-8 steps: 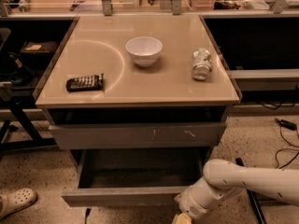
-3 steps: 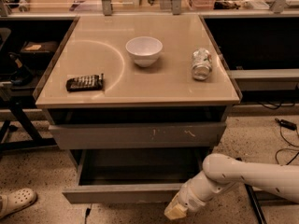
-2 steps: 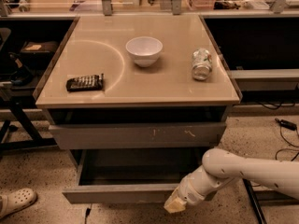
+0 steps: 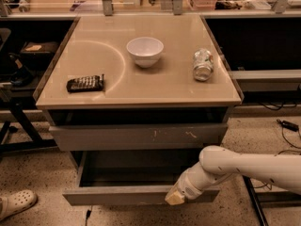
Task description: Close middle drawer
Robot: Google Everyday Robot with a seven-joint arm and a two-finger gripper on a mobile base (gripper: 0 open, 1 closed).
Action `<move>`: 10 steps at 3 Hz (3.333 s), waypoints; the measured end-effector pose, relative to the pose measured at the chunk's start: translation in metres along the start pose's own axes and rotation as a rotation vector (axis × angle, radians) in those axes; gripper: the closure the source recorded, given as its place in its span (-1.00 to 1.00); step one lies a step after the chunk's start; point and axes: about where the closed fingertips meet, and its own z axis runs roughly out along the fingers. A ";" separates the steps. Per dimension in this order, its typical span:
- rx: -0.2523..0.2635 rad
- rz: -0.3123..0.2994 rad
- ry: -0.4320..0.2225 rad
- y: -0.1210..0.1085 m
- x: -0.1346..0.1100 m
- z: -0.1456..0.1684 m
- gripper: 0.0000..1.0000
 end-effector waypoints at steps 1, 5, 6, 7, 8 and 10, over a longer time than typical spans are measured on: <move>0.016 0.005 0.001 -0.005 -0.001 0.001 0.82; 0.016 0.005 0.001 -0.005 -0.001 0.001 -1.00; 0.016 0.005 0.001 -0.005 -0.001 0.001 -1.00; 0.016 0.005 0.001 -0.005 -0.001 0.001 -0.67; 0.016 0.005 0.001 -0.005 -0.001 0.001 -0.19; 0.062 -0.030 0.020 -0.020 -0.014 0.003 0.74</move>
Offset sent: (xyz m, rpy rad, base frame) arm 0.0046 -0.0007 -0.0020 -0.0097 -0.0089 -0.0112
